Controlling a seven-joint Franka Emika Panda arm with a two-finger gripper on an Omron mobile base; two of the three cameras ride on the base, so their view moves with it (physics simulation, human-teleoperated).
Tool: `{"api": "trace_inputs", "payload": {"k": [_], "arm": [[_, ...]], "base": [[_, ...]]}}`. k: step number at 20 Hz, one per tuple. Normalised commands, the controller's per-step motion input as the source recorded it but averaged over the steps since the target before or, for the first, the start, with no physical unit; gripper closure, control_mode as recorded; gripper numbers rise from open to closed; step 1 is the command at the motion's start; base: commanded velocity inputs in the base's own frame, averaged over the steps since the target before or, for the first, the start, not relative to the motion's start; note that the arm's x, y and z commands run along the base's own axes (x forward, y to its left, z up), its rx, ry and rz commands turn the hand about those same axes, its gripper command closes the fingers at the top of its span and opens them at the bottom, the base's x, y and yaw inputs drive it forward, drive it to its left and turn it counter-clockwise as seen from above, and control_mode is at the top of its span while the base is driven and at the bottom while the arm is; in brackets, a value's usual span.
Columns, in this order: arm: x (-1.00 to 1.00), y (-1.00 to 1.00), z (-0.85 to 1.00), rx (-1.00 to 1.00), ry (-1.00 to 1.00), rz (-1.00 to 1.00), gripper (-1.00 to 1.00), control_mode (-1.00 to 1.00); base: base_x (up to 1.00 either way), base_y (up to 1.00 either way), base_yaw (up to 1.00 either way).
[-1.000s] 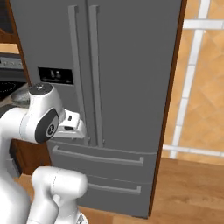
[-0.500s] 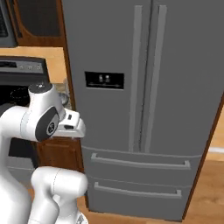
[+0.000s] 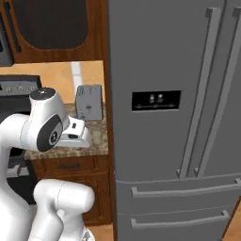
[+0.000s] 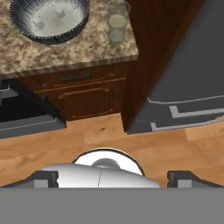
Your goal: Grab a lemon wedge from the fridge and one ice cube from the ice bowl, and put them in the glass of lemonade.
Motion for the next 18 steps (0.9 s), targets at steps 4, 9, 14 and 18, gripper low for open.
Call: {"api": "trace_inputs", "payload": {"k": [4, 9, 14, 18], "arm": [[0.0, 0.0, 0.0, 0.0, 0.0, 0.0, -1.0, 1.0], [0.0, 0.0, 0.0, 0.0, 0.0, 0.0, -1.0, 1.0], [0.0, 0.0, 0.0, 0.0, 0.0, 0.0, -1.0, 1.0], [0.42, 0.52, -0.13, 0.0, -0.05, -0.21, -1.0, -1.0]], "base": [[0.64, 1.0, -0.44], [0.71, 0.9, -0.44], [0.56, 0.78, -0.41], [0.0, 0.0, 0.0]]}}
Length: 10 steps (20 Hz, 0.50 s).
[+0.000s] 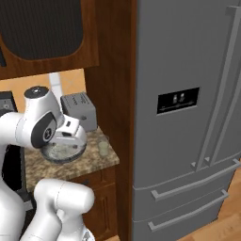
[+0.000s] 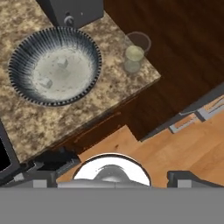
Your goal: Grab a lemon wedge from the fridge and one ice cube from the ice bowl, and put them in the glass of lemonade.
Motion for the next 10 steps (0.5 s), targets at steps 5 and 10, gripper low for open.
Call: {"api": "trace_inputs", "payload": {"k": [5, 10], "arm": [[0.38, 0.63, -0.29, 0.0, -0.05, -0.07, -1.0, -1.0], [0.4, 0.74, -0.36, 0.01, 0.02, -0.05, -1.0, -1.0]], "base": [[0.0, 0.0, 0.0], [0.0, 0.0, 0.0]]}}
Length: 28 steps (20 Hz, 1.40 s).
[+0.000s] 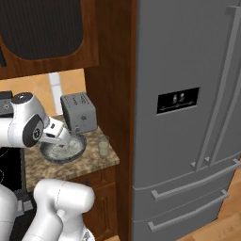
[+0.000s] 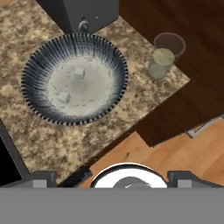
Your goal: Grab a lemon wedge from the fridge and one ice cube from the ice bowl, and put them in the glass of lemonade.
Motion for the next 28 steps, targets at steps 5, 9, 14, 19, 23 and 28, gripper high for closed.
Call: {"api": "trace_inputs", "payload": {"k": [5, 9, 14, 19, 23, 28], "arm": [[0.27, 0.66, -0.25, 0.0, 0.03, -0.04, -1.0, -1.0], [0.28, 0.32, -0.23, 0.0, 0.06, -0.05, -1.0, -1.0], [0.19, 0.06, -0.17, 0.0, 0.11, -0.04, -1.0, -1.0], [0.27, 0.0, -0.18, 0.0, 0.1, -0.03, -1.0, -1.0], [0.33, 0.0, -0.19, 0.0, 0.06, -0.03, -1.0, -1.0], [0.37, 0.0, -0.24, 0.0, 0.01, -0.02, -1.0, -1.0]], "base": [[0.0, 0.0, 0.0], [0.0, 0.0, 0.0], [0.0, 0.0, 0.0], [0.0, 0.0, 0.0], [0.0, 0.0, 0.0], [0.0, 0.0, 0.0]]}}
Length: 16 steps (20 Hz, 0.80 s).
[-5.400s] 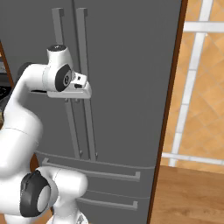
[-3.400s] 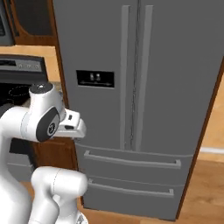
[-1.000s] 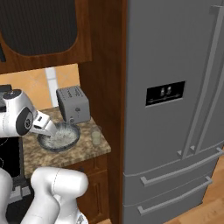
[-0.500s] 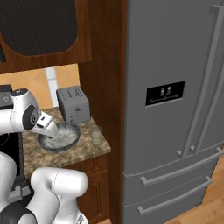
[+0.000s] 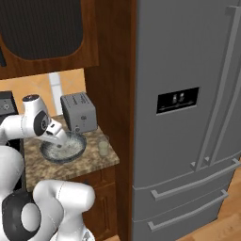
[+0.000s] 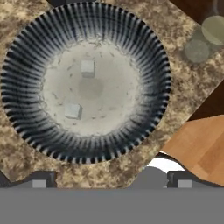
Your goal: Grab a lemon wedge from the fridge and one ice cube from the ice bowl, and put them in the glass of lemonade.
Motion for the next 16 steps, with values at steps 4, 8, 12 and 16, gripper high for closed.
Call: {"api": "trace_inputs", "payload": {"k": [4, 8, 12, 16], "arm": [[0.36, 0.0, -0.36, 0.0, 0.01, -0.01, -1.0, -1.0], [0.32, 0.0, -0.33, 0.0, 0.01, 0.0, -1.0, -1.0], [0.36, 0.01, -0.18, 0.0, 0.0, 0.0, -1.0, -1.0], [0.37, 0.04, -0.23, 0.0, 0.0, 0.0, -1.0, -1.0]], "base": [[0.0, 0.0, 0.0], [0.0, 0.0, 0.0], [0.0, 0.0, 0.0], [0.0, 0.0, 0.0]]}}
